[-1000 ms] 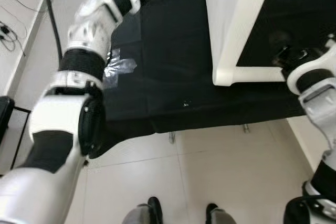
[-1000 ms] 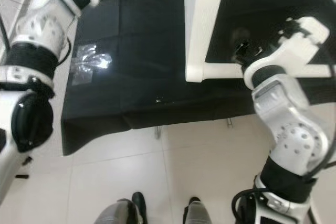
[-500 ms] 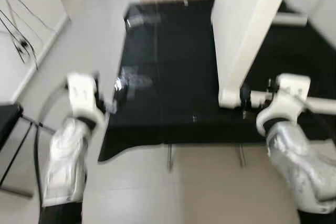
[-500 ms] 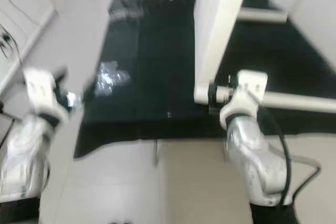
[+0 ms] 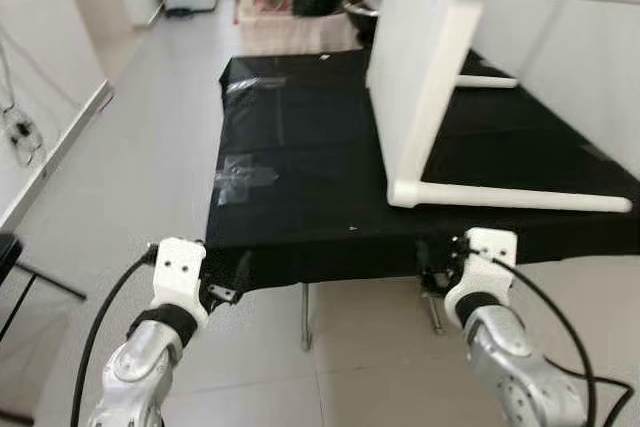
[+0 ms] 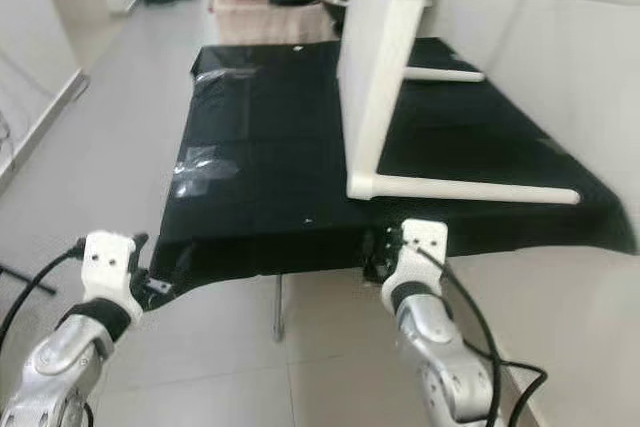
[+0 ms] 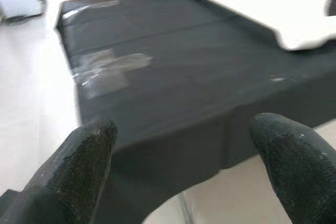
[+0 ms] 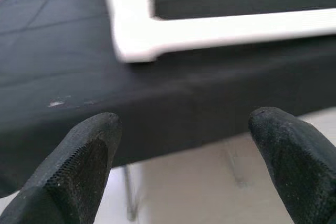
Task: Building children table
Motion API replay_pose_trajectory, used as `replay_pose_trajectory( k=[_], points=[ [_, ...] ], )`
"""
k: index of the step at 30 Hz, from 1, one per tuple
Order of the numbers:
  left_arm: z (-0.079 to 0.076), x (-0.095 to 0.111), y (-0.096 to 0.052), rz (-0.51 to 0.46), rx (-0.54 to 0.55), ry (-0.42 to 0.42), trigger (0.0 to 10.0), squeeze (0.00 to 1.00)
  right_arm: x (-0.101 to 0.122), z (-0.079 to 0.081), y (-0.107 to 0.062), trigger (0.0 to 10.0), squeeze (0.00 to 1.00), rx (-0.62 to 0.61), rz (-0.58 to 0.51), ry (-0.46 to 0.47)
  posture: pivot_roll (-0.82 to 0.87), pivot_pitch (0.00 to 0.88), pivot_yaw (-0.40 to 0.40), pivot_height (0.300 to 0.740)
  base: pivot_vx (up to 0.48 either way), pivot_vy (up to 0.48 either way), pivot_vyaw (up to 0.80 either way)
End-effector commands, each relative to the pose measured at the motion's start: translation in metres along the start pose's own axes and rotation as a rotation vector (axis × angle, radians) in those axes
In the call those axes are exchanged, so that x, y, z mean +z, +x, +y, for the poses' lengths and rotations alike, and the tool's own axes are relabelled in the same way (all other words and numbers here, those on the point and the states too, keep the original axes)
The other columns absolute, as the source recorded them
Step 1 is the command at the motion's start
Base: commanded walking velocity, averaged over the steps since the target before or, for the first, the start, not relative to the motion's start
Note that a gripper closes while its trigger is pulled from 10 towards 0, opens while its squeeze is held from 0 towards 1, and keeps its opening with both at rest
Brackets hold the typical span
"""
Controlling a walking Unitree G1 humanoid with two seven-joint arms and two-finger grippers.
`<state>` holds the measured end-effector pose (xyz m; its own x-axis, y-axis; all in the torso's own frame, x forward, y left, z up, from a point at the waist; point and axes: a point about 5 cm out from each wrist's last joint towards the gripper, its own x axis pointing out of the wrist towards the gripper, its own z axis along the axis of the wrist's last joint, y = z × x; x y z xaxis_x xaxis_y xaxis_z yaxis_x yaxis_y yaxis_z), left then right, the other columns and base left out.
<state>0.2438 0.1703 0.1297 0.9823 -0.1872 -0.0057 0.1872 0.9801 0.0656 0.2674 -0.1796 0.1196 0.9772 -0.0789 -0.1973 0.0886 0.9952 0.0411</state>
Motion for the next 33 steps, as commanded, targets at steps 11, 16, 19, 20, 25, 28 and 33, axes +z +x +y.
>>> replay_pose_trajectory(
  k=[11,16,19,20,25,28,33],
  points=[
    [-0.001,-0.003,-0.002,0.002,0.059,-0.028,10.0,0.0,0.0,0.011,0.011,10.0,0.0,0.085,-0.051,-0.09,-0.05,0.023,-0.005,0.74,0.236,0.0,0.0],
    [-0.001,-0.001,0.0,-0.004,0.065,-0.029,10.0,0.0,0.001,0.008,0.011,10.0,0.0,0.073,-0.055,-0.079,-0.06,0.023,-0.002,0.74,0.286,0.0,0.0],
    [0.0,0.0,0.001,-0.009,0.069,-0.028,10.0,0.0,0.0,0.005,0.012,10.0,0.0,0.061,-0.056,-0.062,-0.06,0.025,0.0,0.74,0.289,0.0,0.0],
    [0.0,0.001,0.002,-0.012,0.069,-0.027,10.0,0.0,0.001,0.003,0.014,10.0,0.0,0.052,-0.058,-0.05,-0.06,0.027,-0.001,0.74,0.285,0.0,0.0],
    [0.002,0.009,0.008,-0.036,0.074,-0.024,10.0,0.0,0.007,-0.003,0.019,10.0,0.0,0.018,-0.085,-0.027,-0.06,0.031,-0.001,0.74,0.292,0.0,0.0],
    [0.003,0.013,0.011,-0.051,0.078,-0.022,10.0,0.0,0.013,-0.007,0.022,10.0,0.0,0.003,-0.107,-0.022,-0.06,0.035,-0.002,0.74,0.296,0.0,0.0],
    [0.004,0.017,0.012,-0.062,0.077,-0.019,10.0,0.0,0.017,-0.011,0.027,10.0,0.0,-0.014,-0.104,-0.017,-0.06,0.036,-0.003,0.74,0.295,0.0,-0.52]
  ],
)
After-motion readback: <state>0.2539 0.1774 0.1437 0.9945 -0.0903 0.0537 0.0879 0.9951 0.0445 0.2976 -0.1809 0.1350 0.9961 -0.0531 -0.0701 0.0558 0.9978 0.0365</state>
